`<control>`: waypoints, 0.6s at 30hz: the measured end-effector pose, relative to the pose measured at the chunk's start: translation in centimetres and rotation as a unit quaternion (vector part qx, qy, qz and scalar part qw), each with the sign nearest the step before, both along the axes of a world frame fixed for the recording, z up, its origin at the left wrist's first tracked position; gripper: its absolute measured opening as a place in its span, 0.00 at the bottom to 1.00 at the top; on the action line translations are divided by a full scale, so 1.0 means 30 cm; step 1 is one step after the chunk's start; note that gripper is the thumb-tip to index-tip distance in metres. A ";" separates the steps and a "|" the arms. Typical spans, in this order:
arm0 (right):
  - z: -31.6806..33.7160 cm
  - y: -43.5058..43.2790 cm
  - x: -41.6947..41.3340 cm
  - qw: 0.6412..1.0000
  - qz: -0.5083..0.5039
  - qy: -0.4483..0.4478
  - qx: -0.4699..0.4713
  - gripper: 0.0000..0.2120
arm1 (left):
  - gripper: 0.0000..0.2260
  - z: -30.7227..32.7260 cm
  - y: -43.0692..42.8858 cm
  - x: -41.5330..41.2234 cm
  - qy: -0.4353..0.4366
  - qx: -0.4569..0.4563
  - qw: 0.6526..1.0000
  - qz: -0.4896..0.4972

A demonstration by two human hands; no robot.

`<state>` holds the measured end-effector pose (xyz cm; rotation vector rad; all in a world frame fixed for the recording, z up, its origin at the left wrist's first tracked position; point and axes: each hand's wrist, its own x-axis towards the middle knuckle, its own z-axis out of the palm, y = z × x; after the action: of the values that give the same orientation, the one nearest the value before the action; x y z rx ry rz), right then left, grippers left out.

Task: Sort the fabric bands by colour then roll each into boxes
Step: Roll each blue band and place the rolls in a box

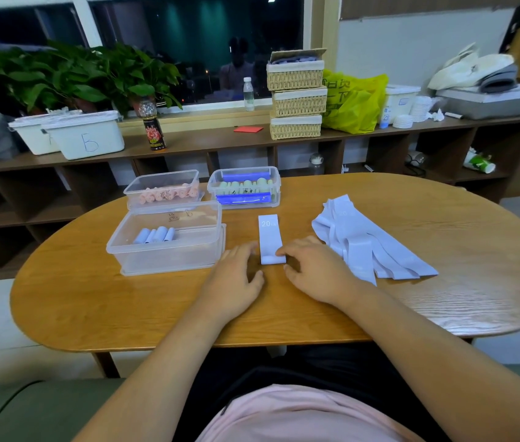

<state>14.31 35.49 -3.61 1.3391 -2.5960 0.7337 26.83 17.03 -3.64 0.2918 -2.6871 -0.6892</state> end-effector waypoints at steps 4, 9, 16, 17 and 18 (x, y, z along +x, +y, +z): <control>-0.010 -0.030 -0.005 1.000 -0.016 0.016 -0.020 0.12 | 0.25 -0.003 0.001 0.004 0.008 0.007 1.000 0.000; -0.029 -0.018 0.004 0.999 0.001 0.039 -0.033 0.08 | 0.21 -0.004 -0.002 0.014 0.027 0.018 0.999 -0.006; -0.035 0.019 0.039 0.998 0.026 0.045 -0.030 0.06 | 0.15 -0.002 0.002 0.034 0.065 -0.030 0.995 -0.074; -0.037 0.020 0.042 0.998 0.025 0.053 -0.027 0.06 | 0.14 -0.002 0.004 0.035 0.068 -0.034 0.993 -0.087; -0.038 0.019 0.043 0.997 0.021 0.063 -0.025 0.06 | 0.14 -0.002 0.005 0.035 0.069 -0.038 0.992 -0.097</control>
<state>15.59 36.07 -4.75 1.3834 -2.4439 0.6915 27.88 17.19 -3.70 -0.0362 -2.6225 -0.6335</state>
